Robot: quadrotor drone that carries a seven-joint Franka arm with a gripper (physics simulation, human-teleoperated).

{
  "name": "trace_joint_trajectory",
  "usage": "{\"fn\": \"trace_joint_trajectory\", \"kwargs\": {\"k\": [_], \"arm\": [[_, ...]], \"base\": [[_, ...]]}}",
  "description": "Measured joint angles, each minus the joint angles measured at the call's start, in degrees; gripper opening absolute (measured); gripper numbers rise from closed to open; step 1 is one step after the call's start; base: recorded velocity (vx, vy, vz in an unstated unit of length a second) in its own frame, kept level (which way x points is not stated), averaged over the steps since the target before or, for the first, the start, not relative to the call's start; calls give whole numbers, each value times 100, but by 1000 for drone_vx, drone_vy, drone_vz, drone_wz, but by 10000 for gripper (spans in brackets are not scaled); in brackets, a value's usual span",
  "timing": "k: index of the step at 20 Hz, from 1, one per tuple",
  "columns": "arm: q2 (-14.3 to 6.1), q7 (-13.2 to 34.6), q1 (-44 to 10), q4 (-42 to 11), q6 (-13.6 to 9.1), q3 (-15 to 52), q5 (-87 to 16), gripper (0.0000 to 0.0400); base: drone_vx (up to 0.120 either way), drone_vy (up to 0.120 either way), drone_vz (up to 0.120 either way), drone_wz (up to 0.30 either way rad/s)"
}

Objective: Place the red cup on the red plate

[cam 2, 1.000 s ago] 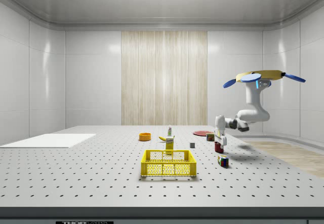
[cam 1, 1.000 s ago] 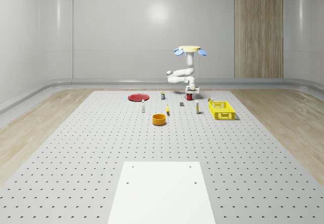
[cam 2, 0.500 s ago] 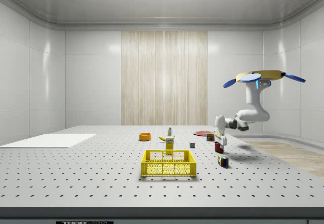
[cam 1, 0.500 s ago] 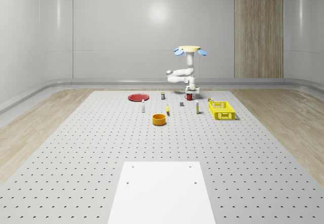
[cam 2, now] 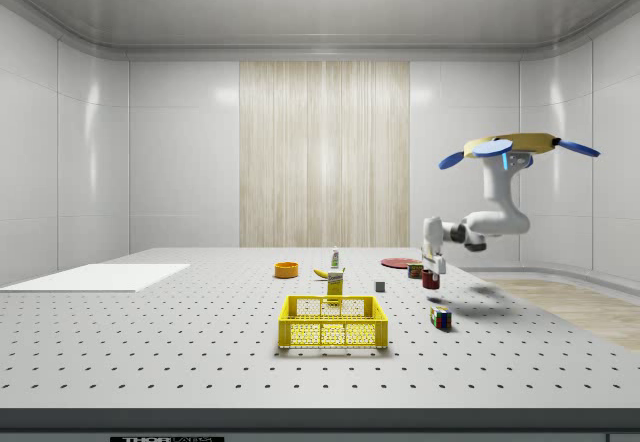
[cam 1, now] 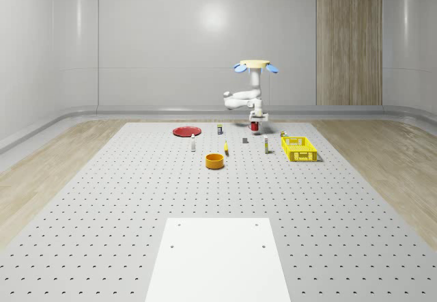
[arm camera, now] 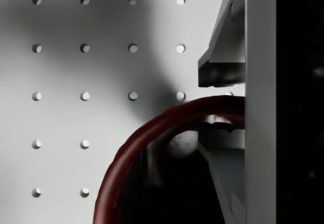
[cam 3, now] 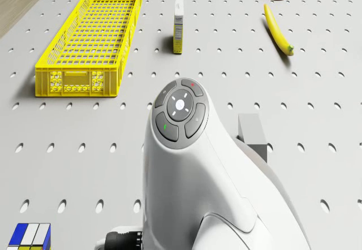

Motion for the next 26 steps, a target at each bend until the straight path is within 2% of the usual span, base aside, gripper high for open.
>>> {"fn": "trace_joint_trajectory", "kwargs": {"k": [5,11,15,20,23,26], "arm": [[-79,41,-39,-9,34,161,176,100],[-191,69,-69,-8,124,237,277,100],[-266,84,-85,-6,191,262,320,100],[-357,99,-102,-3,274,282,363,100],[-409,108,-111,-1,323,292,386,100],[-459,116,-120,1,369,301,407,100]], "base": [[120,-120,120,0],[7,-120,27,0],[0,-120,110,0],[-104,-120,120,0],[-107,-120,13,0],[0,-120,0,0]]}}
